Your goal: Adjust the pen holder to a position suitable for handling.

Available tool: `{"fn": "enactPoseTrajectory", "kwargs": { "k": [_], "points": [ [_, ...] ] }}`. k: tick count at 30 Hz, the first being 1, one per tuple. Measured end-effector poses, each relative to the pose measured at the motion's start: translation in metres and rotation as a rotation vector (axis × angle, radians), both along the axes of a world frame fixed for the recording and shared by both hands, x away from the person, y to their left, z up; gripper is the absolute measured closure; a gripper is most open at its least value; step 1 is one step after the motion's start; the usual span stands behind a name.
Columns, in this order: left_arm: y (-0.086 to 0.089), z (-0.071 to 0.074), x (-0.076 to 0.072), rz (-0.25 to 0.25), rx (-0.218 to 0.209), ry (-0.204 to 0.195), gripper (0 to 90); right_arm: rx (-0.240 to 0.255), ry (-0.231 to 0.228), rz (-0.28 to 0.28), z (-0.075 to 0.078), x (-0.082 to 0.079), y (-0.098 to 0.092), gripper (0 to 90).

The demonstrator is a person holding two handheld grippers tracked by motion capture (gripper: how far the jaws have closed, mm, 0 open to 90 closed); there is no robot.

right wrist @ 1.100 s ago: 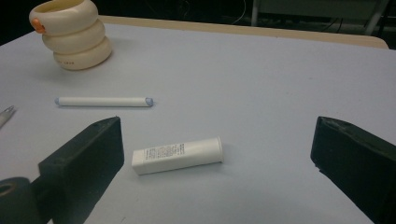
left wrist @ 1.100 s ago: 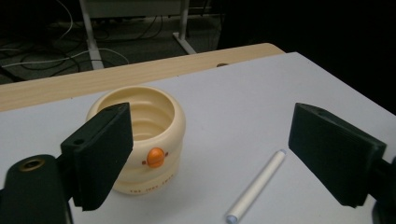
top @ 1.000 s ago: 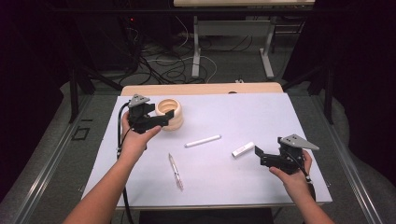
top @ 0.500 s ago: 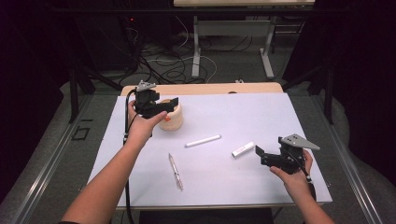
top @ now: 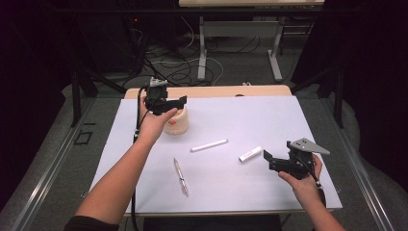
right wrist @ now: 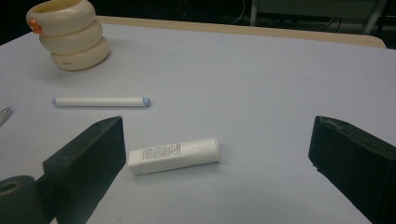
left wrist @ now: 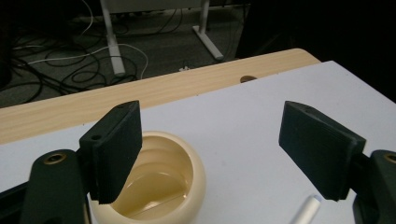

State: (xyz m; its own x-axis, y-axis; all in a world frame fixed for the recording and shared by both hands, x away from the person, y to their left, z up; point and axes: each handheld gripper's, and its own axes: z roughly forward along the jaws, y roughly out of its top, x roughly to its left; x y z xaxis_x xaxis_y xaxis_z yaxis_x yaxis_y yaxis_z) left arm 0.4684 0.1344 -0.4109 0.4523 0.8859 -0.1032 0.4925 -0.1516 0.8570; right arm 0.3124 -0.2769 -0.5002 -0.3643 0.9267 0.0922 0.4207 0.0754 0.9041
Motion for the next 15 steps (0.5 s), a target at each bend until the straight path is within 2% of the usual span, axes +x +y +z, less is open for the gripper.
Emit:
{"fn": "enactPoseTrajectory", "kwargs": {
  "k": [5, 11, 15],
  "points": [
    [-0.005, -0.004, 0.007, 0.003, 0.021, 0.021, 22.8, 0.000, -0.002, 0.009, 0.000, 0.000, 0.000, 3.9],
    [-0.008, -0.010, 0.014, 0.016, 0.061, 0.021, 26.3, -0.002, 0.003, 0.008, 0.000, 0.000, -0.001, 3.9],
    [-0.009, -0.015, 0.021, 0.020, 0.084, 0.047, 28.0, -0.002, 0.002, 0.006, 0.000, 0.001, -0.002, 3.9]
  ]
}}
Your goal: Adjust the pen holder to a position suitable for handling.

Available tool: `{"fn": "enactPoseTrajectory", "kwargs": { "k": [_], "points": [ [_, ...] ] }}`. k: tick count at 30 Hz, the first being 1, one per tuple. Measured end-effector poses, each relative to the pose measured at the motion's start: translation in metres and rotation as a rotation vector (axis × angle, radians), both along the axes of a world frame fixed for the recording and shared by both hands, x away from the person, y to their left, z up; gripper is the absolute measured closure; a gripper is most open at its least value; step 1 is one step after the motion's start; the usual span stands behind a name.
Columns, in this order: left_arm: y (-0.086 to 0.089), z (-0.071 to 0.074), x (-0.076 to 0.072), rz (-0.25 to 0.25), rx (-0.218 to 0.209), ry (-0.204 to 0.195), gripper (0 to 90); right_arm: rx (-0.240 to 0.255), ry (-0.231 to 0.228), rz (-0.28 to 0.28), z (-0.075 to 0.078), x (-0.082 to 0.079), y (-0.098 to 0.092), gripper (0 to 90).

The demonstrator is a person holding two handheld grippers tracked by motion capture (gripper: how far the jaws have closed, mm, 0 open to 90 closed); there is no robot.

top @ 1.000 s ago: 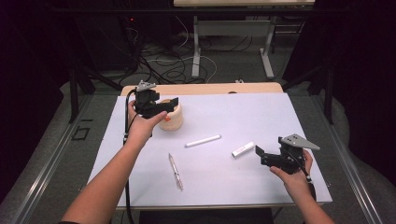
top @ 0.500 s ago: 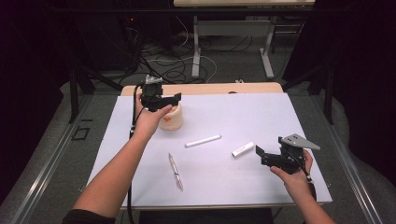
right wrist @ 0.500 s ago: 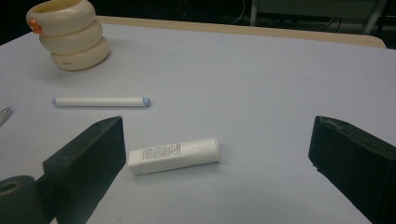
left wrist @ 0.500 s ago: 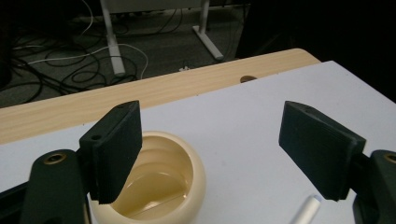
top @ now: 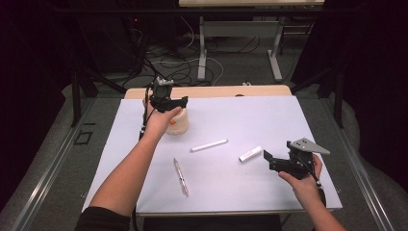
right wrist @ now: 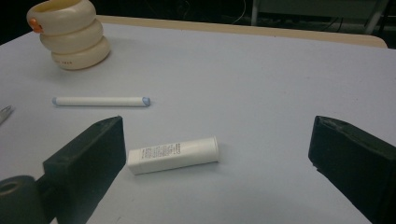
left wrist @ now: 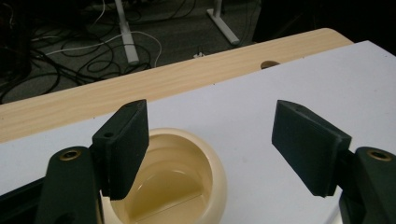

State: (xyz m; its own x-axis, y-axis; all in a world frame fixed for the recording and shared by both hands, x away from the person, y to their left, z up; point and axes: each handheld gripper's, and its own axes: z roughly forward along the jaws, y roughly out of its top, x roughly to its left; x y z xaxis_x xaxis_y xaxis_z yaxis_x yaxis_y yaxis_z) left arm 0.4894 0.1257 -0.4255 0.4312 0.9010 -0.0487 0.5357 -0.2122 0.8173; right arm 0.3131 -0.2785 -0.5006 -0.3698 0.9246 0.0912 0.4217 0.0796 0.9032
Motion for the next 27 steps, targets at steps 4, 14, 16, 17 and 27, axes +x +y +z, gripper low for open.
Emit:
{"fn": "enactPoseTrajectory", "kwargs": {
  "k": [4, 14, 16, 17, 27],
  "points": [
    [0.000, -0.003, 0.004, 0.004, 0.000, 0.013, 29.7, -0.001, 0.007, -0.005, 0.000, 0.000, 0.000, 4.0],
    [0.000, -0.017, 0.018, -0.037, -0.028, 0.025, 30.4, 0.005, -0.004, -0.005, -0.001, 0.001, -0.001, 4.6],
    [0.000, -0.018, 0.019, -0.043, -0.024, 0.034, 30.4, 0.005, 0.001, -0.006, 0.000, 0.000, -0.001, 4.6],
    [0.000, -0.020, 0.020, -0.044, -0.029, 0.041, 30.4, 0.005, 0.001, -0.005, 0.000, 0.000, -0.001, 4.7],
    [-0.001, -0.029, 0.026, -0.048, -0.009, 0.111, 34.8, 0.001, 0.002, 0.001, -0.001, 0.001, -0.002, 4.8]
  ]
}}
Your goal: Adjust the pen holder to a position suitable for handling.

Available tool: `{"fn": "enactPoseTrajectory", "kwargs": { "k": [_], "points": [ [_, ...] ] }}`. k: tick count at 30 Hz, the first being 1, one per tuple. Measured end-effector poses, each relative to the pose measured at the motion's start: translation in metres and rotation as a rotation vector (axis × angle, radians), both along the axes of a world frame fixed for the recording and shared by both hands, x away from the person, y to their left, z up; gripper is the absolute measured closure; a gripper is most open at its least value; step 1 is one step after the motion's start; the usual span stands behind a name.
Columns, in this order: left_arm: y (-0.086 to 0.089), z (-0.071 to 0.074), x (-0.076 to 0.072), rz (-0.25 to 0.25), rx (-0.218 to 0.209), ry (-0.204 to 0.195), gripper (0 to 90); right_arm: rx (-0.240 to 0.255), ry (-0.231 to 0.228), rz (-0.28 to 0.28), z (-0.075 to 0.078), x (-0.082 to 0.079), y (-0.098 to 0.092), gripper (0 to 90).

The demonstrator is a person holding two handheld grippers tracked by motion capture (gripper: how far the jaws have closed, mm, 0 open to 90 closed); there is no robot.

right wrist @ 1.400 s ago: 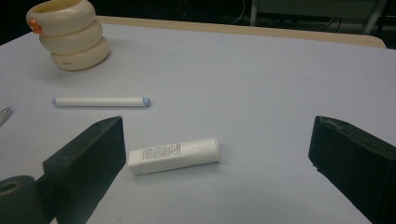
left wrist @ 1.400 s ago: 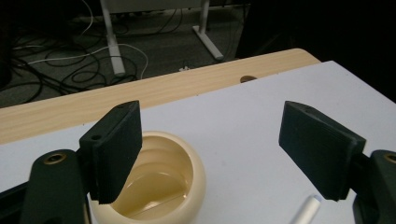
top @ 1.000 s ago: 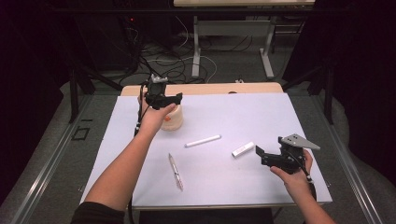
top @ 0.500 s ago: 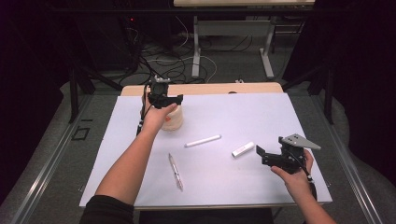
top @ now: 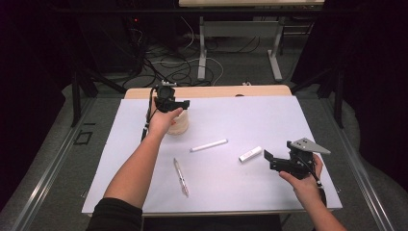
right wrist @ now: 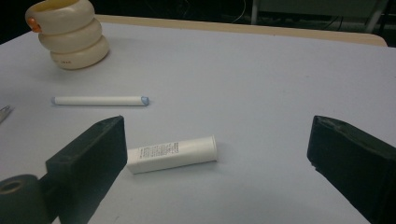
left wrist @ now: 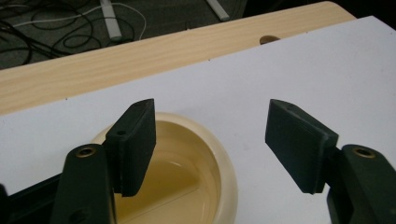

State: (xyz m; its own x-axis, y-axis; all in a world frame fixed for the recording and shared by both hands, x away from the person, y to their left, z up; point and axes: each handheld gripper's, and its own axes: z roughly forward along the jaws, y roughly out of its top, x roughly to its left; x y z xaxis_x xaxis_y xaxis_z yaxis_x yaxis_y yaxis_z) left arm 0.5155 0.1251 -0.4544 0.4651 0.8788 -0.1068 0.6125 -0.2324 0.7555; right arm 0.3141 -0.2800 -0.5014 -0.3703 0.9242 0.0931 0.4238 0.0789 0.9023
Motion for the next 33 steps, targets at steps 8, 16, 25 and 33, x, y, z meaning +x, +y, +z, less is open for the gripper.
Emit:
{"fn": "enactPoseTrajectory", "kwargs": {
  "k": [8, 16, 25, 33],
  "points": [
    [0.001, -0.006, 0.002, 0.002, 0.001, 0.103, 43.1, 0.000, 0.004, 0.001, 0.000, 0.000, -0.001, 5.0],
    [0.000, -0.010, 0.003, -0.004, -0.002, 0.165, 50.9, -0.003, 0.008, 0.001, 0.000, 0.000, -0.001, 5.4],
    [-0.002, -0.013, 0.003, -0.014, 0.018, 0.243, 60.2, -0.001, 0.005, -0.003, -0.001, 0.001, -0.001, 5.8],
    [-0.001, -0.016, 0.003, -0.020, 0.028, 0.274, 65.1, 0.001, 0.004, 0.001, -0.002, 0.001, 0.000, 6.1]
  ]
}}
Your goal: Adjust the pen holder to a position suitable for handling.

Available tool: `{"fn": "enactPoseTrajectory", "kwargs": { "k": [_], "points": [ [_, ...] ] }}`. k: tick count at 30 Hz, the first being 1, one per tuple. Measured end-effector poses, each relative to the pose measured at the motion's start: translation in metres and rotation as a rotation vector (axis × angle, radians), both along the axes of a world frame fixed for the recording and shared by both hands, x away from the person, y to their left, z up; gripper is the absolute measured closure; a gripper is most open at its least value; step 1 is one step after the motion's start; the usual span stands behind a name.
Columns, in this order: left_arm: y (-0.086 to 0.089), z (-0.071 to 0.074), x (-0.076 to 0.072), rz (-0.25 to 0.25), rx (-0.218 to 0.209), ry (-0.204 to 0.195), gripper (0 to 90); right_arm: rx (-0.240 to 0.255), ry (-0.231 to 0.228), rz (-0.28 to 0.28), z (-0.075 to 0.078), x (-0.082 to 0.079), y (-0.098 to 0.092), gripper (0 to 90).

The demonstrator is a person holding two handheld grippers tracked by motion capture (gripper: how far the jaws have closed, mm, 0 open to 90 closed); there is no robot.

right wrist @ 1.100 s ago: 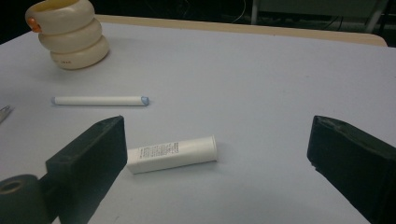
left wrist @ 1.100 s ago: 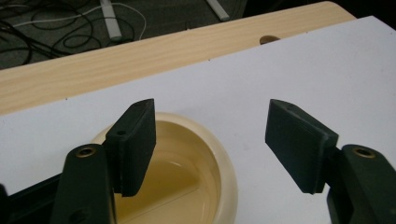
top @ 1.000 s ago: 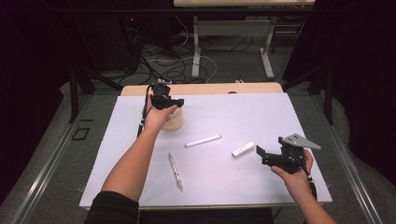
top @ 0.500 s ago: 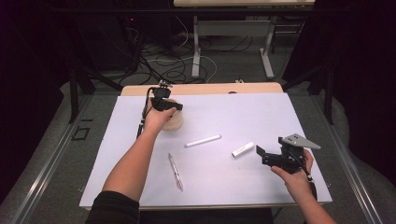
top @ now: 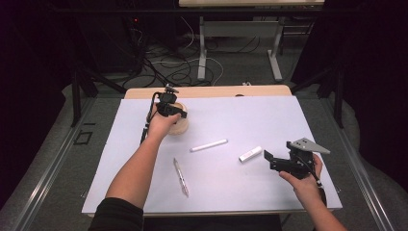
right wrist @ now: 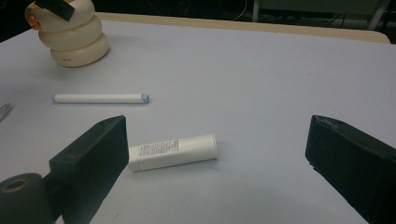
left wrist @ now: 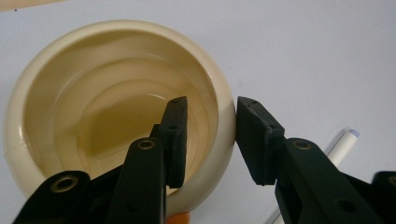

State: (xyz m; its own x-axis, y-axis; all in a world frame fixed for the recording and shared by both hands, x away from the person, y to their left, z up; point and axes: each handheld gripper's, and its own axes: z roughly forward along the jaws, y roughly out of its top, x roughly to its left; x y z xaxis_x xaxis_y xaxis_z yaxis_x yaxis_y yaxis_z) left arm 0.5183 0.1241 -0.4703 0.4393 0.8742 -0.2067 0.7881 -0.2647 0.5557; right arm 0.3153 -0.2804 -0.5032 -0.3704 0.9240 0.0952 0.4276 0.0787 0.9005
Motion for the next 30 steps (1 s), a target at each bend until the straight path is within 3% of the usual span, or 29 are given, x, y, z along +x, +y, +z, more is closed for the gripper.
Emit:
{"fn": "enactPoseTrajectory", "kwargs": {
  "k": [10, 15, 21, 30],
  "points": [
    [-0.0030, -0.0007, 0.0000, -0.026, 0.009, -0.003, 71.5, 0.004, 0.016, 0.011, -0.0004, 0.0002, 0.0000, 6.8],
    [-0.0040, 0.0000, -0.0005, -0.050, 0.037, -0.022, 72.5, 0.001, 0.020, 0.006, -0.0005, 0.0003, -0.0001, 6.8],
    [-0.0052, -0.0001, -0.0006, -0.058, 0.040, -0.037, 77.3, -0.006, 0.026, 0.006, -0.0002, 0.0001, -0.0003, 6.8],
    [-0.0054, 0.0005, -0.0012, -0.068, 0.039, -0.024, 78.2, 0.004, 0.020, 0.008, -0.0011, 0.0008, -0.0003, 6.8]
  ]
}}
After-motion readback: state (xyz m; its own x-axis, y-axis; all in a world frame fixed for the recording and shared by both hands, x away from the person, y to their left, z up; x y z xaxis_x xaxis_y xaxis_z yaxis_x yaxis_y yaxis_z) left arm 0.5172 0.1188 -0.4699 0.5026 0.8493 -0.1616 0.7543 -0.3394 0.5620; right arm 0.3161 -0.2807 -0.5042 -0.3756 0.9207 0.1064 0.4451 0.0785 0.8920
